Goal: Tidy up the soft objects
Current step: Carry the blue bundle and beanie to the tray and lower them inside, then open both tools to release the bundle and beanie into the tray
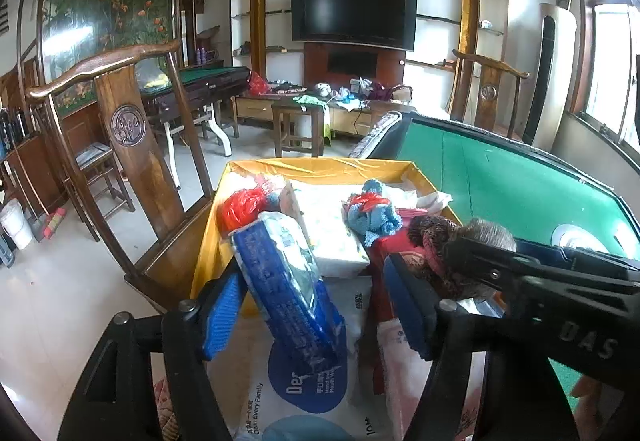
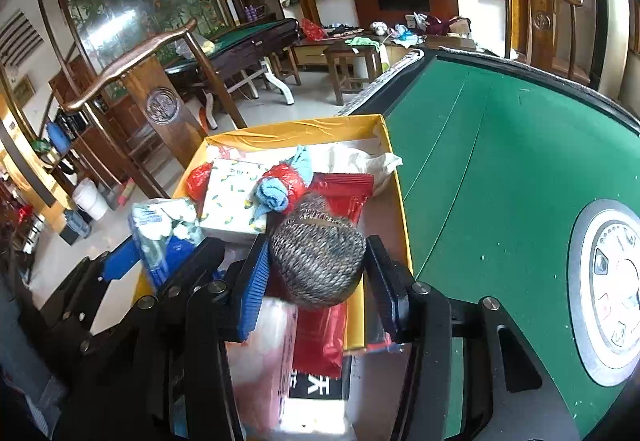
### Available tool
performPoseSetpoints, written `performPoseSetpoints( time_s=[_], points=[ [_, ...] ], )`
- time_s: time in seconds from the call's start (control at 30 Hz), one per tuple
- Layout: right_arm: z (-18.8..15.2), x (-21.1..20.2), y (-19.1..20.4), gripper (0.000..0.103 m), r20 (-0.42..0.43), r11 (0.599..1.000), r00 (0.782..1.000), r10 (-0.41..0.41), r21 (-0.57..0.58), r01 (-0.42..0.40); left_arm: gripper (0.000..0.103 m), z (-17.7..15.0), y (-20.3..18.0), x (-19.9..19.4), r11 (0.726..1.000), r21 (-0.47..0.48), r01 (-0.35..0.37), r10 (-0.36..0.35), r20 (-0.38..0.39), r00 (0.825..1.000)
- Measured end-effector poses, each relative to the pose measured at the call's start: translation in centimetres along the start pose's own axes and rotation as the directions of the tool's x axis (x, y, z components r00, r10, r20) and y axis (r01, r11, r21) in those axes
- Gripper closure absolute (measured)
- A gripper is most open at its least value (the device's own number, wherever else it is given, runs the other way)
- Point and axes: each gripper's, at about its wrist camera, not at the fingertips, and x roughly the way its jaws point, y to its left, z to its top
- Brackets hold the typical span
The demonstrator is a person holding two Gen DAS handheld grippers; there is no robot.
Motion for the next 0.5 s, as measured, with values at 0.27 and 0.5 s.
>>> performPoseSetpoints(
  time_s=[0.27, 0.5],
  points=[
    [-1.4, -2.7, -2.5, 0.043, 0.027, 0.996, 0.998, 0.055, 0.067, -0.057, 0.033, -0.4, 0.1, -0.4, 1.0, -0.007, 0.011, -0.011, 0.028, 1.0],
    [-5.2, -5.6, -4.6, 0.043, 0.073, 0.988, 0.991, 0.108, 0.106, -0.115, 0.033, -1.6, -0.3, -2.3, 0.999, -0.013, 0.034, -0.033, 0.06, 0.998]
  ],
)
